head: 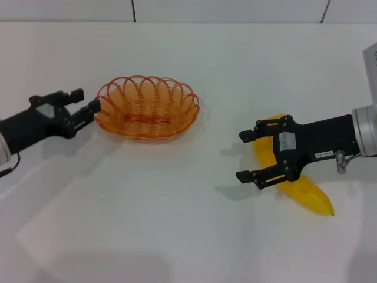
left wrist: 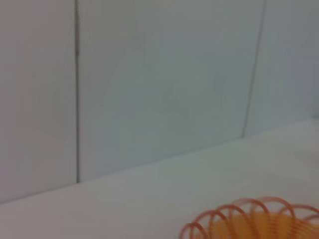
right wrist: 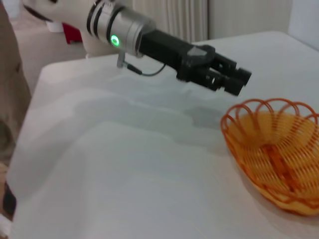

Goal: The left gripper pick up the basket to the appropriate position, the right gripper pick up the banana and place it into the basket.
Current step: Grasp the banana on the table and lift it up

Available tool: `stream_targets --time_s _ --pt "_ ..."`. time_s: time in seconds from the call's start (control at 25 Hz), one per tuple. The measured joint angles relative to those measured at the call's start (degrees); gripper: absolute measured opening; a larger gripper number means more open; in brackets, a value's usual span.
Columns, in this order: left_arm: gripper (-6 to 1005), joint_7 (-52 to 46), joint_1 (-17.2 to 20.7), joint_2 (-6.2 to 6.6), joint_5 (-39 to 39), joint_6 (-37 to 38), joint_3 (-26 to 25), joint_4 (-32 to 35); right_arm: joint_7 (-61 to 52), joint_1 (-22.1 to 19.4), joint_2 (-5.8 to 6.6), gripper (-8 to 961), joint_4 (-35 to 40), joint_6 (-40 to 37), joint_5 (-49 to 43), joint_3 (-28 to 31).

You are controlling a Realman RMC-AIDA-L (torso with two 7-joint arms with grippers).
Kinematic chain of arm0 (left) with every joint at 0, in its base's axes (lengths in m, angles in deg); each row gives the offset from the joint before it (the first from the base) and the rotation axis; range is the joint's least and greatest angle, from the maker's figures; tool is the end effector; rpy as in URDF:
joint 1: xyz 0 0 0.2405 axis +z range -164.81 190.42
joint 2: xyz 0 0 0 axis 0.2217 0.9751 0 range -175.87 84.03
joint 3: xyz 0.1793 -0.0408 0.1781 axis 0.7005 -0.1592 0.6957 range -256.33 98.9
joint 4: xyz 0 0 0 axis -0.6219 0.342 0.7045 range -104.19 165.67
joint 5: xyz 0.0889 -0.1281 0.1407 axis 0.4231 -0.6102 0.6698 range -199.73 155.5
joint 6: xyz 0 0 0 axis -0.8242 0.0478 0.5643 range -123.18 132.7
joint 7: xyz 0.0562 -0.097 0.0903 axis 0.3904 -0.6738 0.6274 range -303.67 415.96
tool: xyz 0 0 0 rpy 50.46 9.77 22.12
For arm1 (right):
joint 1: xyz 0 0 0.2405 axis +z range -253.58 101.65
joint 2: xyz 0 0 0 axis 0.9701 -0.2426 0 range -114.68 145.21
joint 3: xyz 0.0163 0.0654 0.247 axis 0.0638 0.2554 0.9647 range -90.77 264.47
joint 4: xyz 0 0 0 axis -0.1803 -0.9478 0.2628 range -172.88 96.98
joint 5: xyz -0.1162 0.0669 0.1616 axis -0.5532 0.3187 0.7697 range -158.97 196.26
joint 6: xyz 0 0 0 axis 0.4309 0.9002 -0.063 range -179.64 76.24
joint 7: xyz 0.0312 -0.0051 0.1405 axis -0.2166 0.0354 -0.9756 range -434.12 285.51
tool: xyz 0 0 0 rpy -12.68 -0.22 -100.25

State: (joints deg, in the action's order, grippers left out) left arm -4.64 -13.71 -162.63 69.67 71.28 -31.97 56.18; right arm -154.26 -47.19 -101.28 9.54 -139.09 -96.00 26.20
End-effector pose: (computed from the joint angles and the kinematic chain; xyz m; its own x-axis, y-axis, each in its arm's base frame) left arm -0.3144 0.3485 -0.0017 0.7826 0.2594 0.5660 0.5662 -0.6745 -0.4737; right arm 0.2476 0.3275 -0.0088 0.9568 -0.1796 -0.2285 -0.2080 -0.9723 -0.1068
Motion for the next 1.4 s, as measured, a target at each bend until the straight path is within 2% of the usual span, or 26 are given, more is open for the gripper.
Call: stream_targets --time_s 0.2,0.44,0.8,1.12,1.4 --pt "467 2.9 2.5 -0.02 0.0 2.5 -0.1 -0.4 0.3 -0.3 0.0 882 0.2 -0.7 1.5 0.3" --pt "468 5.7 3.8 0.15 1.7 3.5 0.1 -1.9 1.2 -0.2 -0.01 882 0.2 -2.4 1.8 0.7" --pt "471 5.8 3.5 0.16 5.4 2.8 0.3 -4.5 -0.6 -0.7 -0.1 882 1.9 -1.2 5.8 1.0" --pt "473 5.9 3.4 0.15 5.7 2.7 0.3 -4.7 -7.4 -4.8 -0.28 882 11.7 1.0 5.0 -1.9" --pt "473 6.1 3.4 0.22 5.7 3.0 0.3 -4.7 -18.8 -10.0 -0.61 882 27.8 1.1 0.5 -8.0"
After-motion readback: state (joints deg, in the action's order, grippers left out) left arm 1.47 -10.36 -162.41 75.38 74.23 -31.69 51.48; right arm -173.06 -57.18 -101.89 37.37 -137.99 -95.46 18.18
